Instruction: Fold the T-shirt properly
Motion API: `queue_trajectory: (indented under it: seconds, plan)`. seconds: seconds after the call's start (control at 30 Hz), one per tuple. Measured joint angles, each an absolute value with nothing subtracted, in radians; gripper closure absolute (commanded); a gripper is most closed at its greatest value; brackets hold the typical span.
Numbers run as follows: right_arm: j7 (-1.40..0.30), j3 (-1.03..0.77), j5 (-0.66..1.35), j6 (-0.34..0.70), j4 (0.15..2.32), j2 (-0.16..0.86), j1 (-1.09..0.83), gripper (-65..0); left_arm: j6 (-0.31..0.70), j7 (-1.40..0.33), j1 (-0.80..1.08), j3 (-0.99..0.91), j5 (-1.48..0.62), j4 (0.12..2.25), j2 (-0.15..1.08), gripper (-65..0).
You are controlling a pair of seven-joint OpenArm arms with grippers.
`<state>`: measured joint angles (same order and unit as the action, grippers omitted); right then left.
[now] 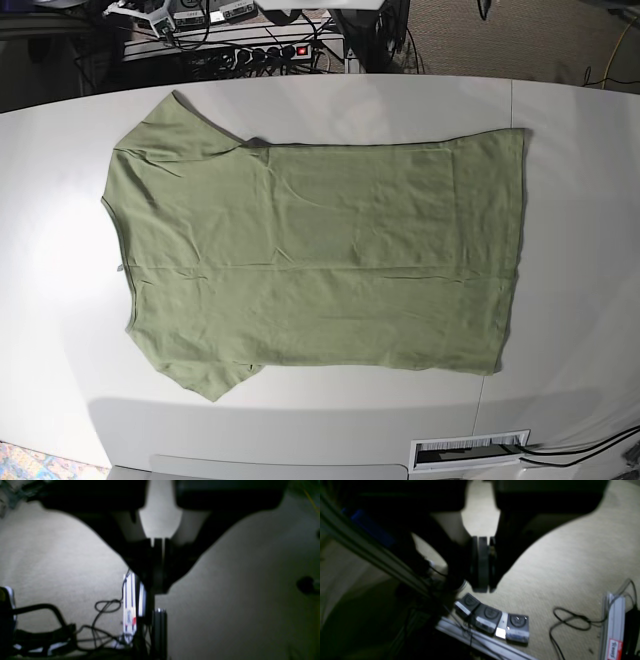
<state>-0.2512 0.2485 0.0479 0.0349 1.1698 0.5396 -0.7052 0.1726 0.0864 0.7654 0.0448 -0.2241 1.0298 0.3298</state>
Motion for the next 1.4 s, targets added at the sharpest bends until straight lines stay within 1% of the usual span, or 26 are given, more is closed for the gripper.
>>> queue_trajectory:
  seconds: [0.07,0.13,0.27,0.37,0.43,0.53,0.8,1.0,1.17,1.27,1.4]
  plan:
    - [-0.285,0.248,0.030,0.034,1.248,0.583,-0.738,0.0,0.172,0.083,0.830,0.045,-0.216,1.116,0.358,0.0]
    - [-0.307,0.245,-0.035,0.030,1.328,0.619,-0.767,0.0,0.175,0.095,0.899,0.046,-0.178,1.205,0.384,0.0]
    - [-0.332,0.241,-0.080,0.032,1.458,0.666,-0.827,0.0,0.175,0.138,1.004,0.044,-0.079,1.370,0.427,0.0]
    - [-0.371,0.209,-0.081,0.038,1.537,0.668,-0.864,0.0,0.143,0.136,1.060,0.043,-0.026,1.465,0.450,0.0]
    - [-0.381,0.177,-0.087,0.037,1.592,0.673,-0.890,0.0,0.091,0.131,1.097,0.039,0.006,1.521,0.460,0.0]
    - [-0.392,0.119,-0.170,0.033,1.670,0.682,-0.937,0.0,0.046,0.130,1.152,0.004,0.055,1.608,0.465,0.0]
    - [-0.435,-0.007,-0.213,0.038,1.879,0.682,-1.039,0.0,0.045,0.115,1.277,-0.134,0.080,1.852,0.482,0.0]
    - [-0.482,-0.053,-0.266,0.043,2.025,0.684,-1.084,0.0,0.045,-0.023,1.290,-0.231,0.082,2.080,0.515,0.0]
    - [-0.522,-0.053,-0.297,0.041,2.113,0.687,-1.083,0.0,0.045,-0.052,1.290,-0.282,0.083,2.220,0.525,0.0]
    - [-0.555,-0.053,-0.360,0.043,2.157,0.687,-1.083,0.0,0.060,-0.050,1.290,-0.286,0.188,2.274,0.561,0.0]
    - [-0.595,-0.053,-0.447,0.044,2.208,0.688,-1.083,0.0,0.121,-0.054,1.271,-0.283,0.313,2.276,0.612,0.0]
